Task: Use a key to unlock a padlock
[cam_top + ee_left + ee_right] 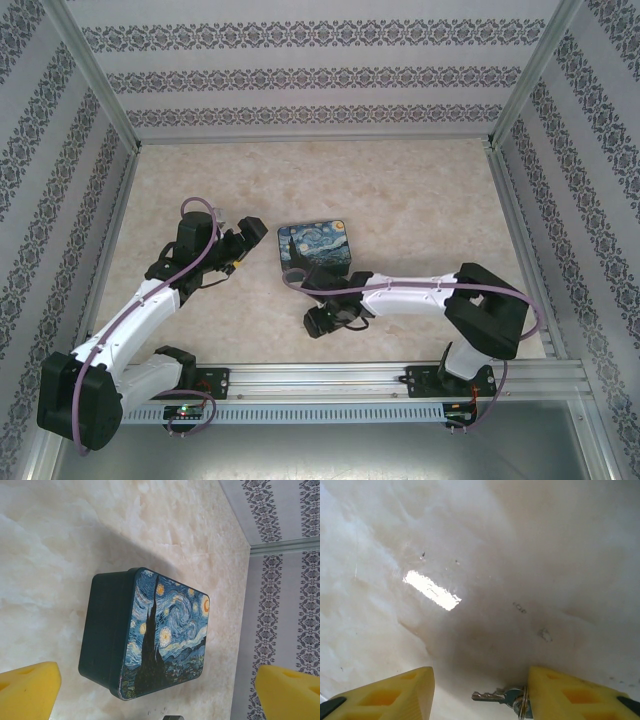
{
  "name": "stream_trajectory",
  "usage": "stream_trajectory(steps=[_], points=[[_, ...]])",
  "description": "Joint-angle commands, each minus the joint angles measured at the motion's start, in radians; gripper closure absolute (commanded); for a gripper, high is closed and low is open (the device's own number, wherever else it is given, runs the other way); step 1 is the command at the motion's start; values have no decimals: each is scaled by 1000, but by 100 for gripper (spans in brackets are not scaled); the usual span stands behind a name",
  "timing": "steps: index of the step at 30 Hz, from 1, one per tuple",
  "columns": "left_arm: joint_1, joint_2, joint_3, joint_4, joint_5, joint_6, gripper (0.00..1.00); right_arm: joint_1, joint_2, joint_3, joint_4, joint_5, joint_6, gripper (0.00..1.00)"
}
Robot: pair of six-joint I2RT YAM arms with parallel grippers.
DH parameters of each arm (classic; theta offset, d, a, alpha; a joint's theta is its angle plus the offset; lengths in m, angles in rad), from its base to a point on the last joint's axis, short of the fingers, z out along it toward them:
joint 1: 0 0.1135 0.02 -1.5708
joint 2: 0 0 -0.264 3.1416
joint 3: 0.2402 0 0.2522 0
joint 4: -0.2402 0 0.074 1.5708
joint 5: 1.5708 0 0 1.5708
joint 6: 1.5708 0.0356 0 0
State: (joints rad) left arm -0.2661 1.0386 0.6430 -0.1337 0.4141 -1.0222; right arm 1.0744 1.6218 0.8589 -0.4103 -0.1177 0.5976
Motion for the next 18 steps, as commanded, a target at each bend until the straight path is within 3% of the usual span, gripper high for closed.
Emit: stream_trajectory(steps=[1, 7, 12, 15, 18], points=[[11, -6, -2, -2, -2, 0, 0, 17, -25, -24, -51, -11, 26, 47], [10, -3, -2, 2, 0, 0, 0, 21, -28, -10, -93, 53, 13, 40], [10, -3, -2, 1, -1, 1, 0, 25, -92, 38, -120, 105, 107, 34], [10, 1, -4, 6, -5, 2, 0, 25, -133, 85, -184, 151, 266, 33], [10, 18, -3, 15, -13, 2, 0, 25, -165, 86, -230, 154, 522, 33]])
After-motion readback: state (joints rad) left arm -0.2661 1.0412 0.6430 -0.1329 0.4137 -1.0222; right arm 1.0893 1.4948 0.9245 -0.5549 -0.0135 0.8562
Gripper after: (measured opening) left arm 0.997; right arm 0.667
